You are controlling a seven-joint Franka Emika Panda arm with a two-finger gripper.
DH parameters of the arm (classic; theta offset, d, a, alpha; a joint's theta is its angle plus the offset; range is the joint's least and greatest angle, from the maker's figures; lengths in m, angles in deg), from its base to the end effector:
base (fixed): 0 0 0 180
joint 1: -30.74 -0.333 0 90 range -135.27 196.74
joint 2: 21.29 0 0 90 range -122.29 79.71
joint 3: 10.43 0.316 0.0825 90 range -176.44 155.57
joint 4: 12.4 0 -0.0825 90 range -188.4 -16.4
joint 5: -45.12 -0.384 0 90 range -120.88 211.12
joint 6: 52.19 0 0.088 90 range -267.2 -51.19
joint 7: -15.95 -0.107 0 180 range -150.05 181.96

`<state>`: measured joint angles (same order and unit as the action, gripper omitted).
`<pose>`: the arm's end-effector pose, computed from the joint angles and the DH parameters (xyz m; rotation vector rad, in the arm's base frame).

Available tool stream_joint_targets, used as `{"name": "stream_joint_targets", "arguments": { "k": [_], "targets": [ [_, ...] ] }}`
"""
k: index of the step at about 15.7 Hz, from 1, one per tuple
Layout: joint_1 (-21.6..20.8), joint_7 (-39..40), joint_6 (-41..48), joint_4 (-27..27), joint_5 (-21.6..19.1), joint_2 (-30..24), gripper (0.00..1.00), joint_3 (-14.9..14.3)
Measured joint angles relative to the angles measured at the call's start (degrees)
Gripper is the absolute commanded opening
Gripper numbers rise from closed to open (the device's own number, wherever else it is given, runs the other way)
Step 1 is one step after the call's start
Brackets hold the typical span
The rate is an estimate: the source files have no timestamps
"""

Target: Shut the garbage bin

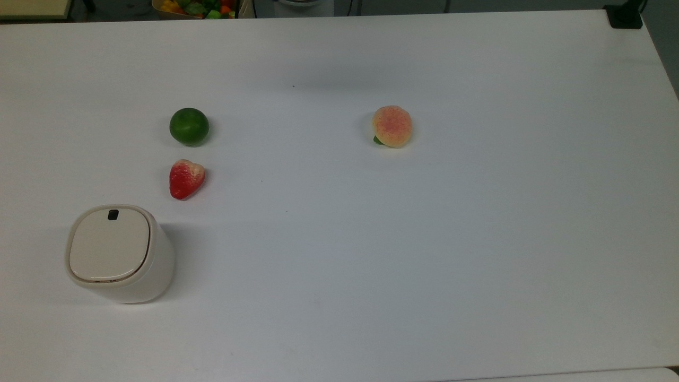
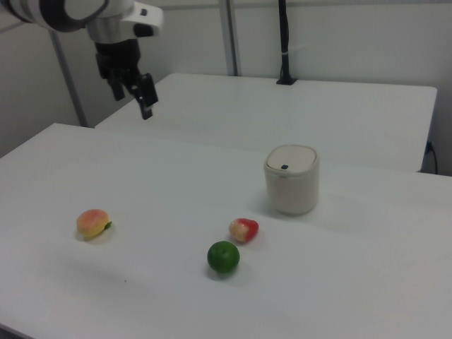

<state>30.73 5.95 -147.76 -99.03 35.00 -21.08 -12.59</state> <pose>0.5659 -0.0040 0.6614 -2.9308 0.3174 -0.2066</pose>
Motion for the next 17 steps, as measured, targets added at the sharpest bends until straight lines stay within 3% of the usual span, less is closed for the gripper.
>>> {"name": "stream_joint_targets", "arguments": {
  "k": [6, 12, 17],
  "targets": [
    [-0.50, 1.29, 0.32, -5.43, 4.69, -2.13, 1.00, 5.07],
    [-0.29, 15.51, -1.62, -8.28, 5.18, -2.54, 1.00, 4.89],
    [-0.28, 17.70, -2.99, -8.92, 5.70, -2.53, 1.00, 4.86]
  ]
}}
